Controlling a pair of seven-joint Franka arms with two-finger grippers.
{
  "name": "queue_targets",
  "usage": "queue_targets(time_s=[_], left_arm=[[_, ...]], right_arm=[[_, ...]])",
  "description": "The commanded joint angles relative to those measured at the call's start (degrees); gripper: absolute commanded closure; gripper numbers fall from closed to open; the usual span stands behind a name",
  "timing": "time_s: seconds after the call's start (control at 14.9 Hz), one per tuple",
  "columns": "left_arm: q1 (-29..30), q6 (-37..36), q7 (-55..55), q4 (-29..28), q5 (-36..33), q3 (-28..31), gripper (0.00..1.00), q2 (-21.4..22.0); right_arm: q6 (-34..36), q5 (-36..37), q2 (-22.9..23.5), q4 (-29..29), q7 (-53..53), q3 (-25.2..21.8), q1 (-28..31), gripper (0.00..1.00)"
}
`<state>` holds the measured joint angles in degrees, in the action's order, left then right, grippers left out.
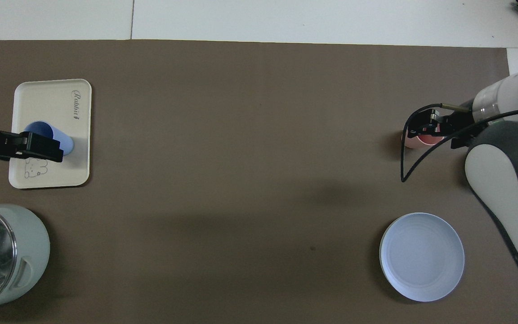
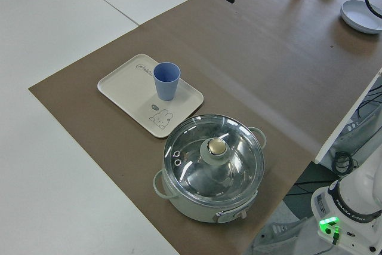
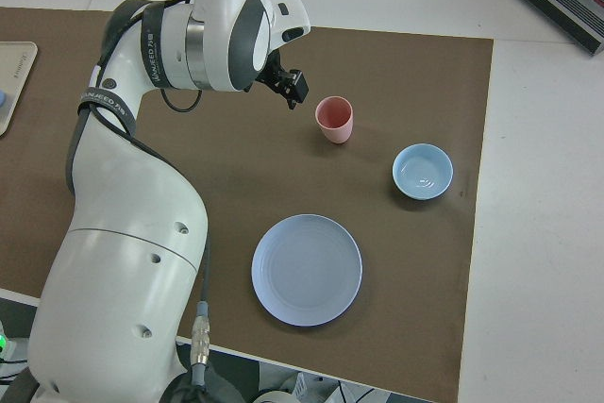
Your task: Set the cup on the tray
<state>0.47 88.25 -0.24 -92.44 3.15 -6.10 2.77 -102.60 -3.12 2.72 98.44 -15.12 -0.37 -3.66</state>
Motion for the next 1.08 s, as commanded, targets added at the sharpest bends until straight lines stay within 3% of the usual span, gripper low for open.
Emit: queue_targets(time_s=[0.0,0.4,1.01], left_arm=[[0.23,0.61,0.95,-3.00,-1.31,0.04,0.00,1.97],[1.11,0.34,2.88,-3.18,-1.31,0.21,0.00,2.15],[2.34,0.87,2.35,-2.92,-1.66,0.21,0.00,1.97]], right_arm=[[2.83,1.10,-2.45,-1.13,4.73,-0.16,0.41,0.00],[4.34,2.93,-6.05,-1.76,8.26,-0.07,0.85,0.00],[9.25,2.50,-6.15,-2.72,9.49,0.02,0.41,0.00]])
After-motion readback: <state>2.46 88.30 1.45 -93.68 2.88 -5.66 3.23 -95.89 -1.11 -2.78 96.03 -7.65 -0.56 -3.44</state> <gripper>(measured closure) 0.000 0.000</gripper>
